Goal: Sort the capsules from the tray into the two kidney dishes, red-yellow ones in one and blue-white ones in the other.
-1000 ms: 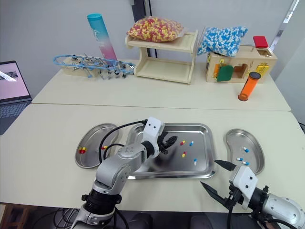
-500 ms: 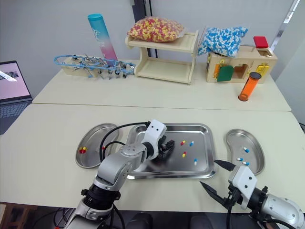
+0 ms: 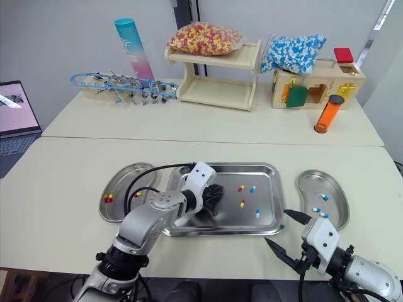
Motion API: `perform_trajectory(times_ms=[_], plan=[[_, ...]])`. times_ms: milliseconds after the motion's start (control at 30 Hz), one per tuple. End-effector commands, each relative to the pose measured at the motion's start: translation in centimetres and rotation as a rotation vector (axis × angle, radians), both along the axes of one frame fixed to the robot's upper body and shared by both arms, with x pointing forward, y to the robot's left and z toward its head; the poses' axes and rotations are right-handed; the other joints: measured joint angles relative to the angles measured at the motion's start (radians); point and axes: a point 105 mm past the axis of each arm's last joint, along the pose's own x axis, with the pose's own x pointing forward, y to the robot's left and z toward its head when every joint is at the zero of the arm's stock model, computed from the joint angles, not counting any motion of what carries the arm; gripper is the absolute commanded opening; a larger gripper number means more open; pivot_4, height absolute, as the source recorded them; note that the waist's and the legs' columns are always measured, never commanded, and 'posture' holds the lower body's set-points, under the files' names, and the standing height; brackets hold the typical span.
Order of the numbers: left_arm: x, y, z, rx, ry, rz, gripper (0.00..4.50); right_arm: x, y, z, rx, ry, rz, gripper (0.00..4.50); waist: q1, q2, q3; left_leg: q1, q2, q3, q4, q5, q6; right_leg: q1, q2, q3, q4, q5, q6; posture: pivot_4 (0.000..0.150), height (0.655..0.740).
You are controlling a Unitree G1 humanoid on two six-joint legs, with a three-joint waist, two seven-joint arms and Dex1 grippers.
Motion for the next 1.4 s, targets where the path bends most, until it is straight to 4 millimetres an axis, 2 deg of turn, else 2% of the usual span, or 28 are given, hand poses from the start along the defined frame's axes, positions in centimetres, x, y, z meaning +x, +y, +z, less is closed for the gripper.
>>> perform_trajectory(times_ms=[33, 167, 300, 633, 700, 833, 1000, 1167, 1400], plan=[[-0.5, 0.8, 2.9, -0.084, -0.089, -0.015, 0.04, -0.2, 0.6, 1.0, 0.014, -0.039, 0.019, 4.50, 0.001, 0.000, 0.000, 0.000, 0.000, 0.000, 0.000, 0.000, 0.000, 0.000, 0.000, 0.000, 0.000, 0.000, 0.000, 0.150, 0.7400], [-2.4, 1.3, 4.6, -0.202, -0.066, -0.098, 0.04, -0.3, 0.6, 1.0, 0.013, -0.037, 0.023, 4.50, 0.002, 0.000, 0.000, -0.001, 0.000, 0.000, 0.000, 0.000, 0.000, 0.000, 0.000, 0.000, 0.000, 0.000, 0.000, 0.150, 0.7400], [-5.7, 2.8, 6.2, -0.248, -0.050, -0.242, 0.04, -0.2, 0.6, 1.1, 0.012, -0.038, 0.028, 4.50, -0.003, 0.000, 0.000, 0.000, 0.000, 0.000, -0.001, 0.000, 0.001, -0.001, 0.000, 0.000, 0.000, 0.000, 0.000, 0.150, 0.7400], [-10.0, 7.4, 8.0, -0.277, -0.118, -0.265, 0.04, -0.2, 1.3, 1.9, 0.028, -0.057, 0.098, 4.50, 0.000, 0.000, 0.000, 0.000, 0.000, 0.000, -0.001, -0.001, 0.002, 0.000, 0.000, 0.000, 0.000, 0.000, 0.000, 0.150, 0.7400], [-9.7, 9.3, 7.8, -0.272, -0.116, -0.192, 0.04, -0.3, 1.7, 2.5, 0.037, -0.070, 0.138, 4.50, 0.000, 0.000, 0.000, 0.000, 0.000, 0.000, -0.001, -0.001, 0.002, 0.000, 0.000, 0.000, 0.000, 0.000, 0.000, 0.150, 0.7400], [-8.0, 13.2, 7.9, -0.222, -0.158, -0.040, 0.04, -0.4, 2.6, 3.7, 0.039, -0.086, 0.233, 4.50, 0.001, 0.000, 0.000, 0.001, 0.000, 0.000, -0.001, -0.001, 0.002, 0.000, 0.000, 0.000, 0.000, 0.000, -0.001, 0.150, 0.7400], [-6.9, 17.7, 6.5, -0.160, -0.161, 0.146, 0.04, -0.7, 3.7, 4.8, 0.028, -0.072, 0.383, 4.50, -0.001, 0.000, 0.000, 0.000, 0.000, 0.000, -0.001, -0.001, 0.002, -0.001, 0.000, 0.000, -0.001, 0.000, 0.000, 0.150, 0.7400], [-5.9, 19.8, 4.9, -0.120, -0.132, 0.224, 0.04, -0.4, 4.3, 5.4, 0.020, -0.053, 0.466, 4.50, 0.000, -0.001, 0.001, 0.000, 0.000, 0.000, -0.001, -0.001, 0.002, -0.001, 0.000, 0.000, 0.000, 0.000, 0.000, 0.150, 0.7400], [-4.5, 20.6, 4.6, -0.099, -0.149, 0.265, 0.04, -0.2, 4.6, 5.8, 0.013, -0.040, 0.510, 4.50, 0.001, -0.001, 0.001, -0.001, 0.000, -0.001, -0.001, -0.001, 0.002, -0.001, 0.000, -0.001, 0.000, 0.000, 0.000, 0.150, 0.7400]])
